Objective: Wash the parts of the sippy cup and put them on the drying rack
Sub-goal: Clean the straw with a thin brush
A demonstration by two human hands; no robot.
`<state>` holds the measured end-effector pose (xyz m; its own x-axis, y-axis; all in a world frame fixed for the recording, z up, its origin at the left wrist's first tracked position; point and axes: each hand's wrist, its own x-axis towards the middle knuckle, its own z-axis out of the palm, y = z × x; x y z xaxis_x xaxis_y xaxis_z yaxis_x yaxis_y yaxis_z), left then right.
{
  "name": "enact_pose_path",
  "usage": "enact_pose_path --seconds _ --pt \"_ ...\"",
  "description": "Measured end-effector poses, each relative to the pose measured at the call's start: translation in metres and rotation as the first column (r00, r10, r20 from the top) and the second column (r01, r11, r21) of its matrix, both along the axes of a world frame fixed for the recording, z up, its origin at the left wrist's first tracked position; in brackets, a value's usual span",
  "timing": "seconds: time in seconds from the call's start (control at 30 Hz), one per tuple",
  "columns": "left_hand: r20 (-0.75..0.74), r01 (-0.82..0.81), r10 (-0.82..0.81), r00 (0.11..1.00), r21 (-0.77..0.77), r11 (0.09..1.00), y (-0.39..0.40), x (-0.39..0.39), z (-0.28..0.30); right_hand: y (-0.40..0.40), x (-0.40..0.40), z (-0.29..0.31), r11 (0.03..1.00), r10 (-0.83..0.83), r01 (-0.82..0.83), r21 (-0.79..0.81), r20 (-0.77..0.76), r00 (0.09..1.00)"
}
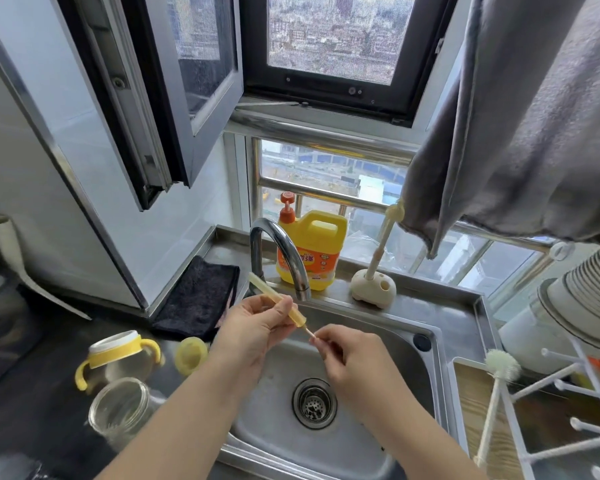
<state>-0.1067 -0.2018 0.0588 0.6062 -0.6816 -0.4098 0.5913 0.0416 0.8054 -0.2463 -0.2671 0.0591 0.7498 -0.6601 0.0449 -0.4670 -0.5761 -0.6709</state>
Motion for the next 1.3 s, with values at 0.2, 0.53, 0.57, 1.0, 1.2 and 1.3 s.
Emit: enact_pose_path --seconds 0.2,0.53,0.57,1.0,1.2,1.3 --pt "-0.138 -0.134 0.127 0.982 -0.043 0.990 0.002 0.012 0.002 -0.004 -0.016 0.005 0.994 -0.102 0.105 -0.023 0.100 0.990" --pt "-0.129 -0.101 0.081 0.988 -0.156 0.983 -0.002 -0.020 0.005 0.003 0.007 0.000 0.990 -0.125 0.129 -0.052 0.066 0.990" --pt "-0.120 -0.100 0.081 0.990 -0.159 0.982 -0.002 -0.021 0.005 0.000 0.007 0.000 0.986 -0.155 0.160 -0.042 0.092 0.984" --pt "-0.208 0.017 -0.047 0.977 -0.141 0.990 0.008 -0.010 0.014 -0.001 -0.020 0.026 0.997 0.050 -0.048 -0.058 0.030 0.998" --pt "-0.233 0.062 -0.097 0.968 -0.153 0.986 0.007 -0.012 0.015 -0.003 -0.020 0.025 0.995 0.029 -0.021 -0.101 0.072 0.997" --pt "-0.188 0.114 -0.139 0.972 -0.137 0.984 0.008 -0.010 0.013 -0.004 -0.022 0.026 0.997 0.036 -0.032 -0.065 0.058 0.998"
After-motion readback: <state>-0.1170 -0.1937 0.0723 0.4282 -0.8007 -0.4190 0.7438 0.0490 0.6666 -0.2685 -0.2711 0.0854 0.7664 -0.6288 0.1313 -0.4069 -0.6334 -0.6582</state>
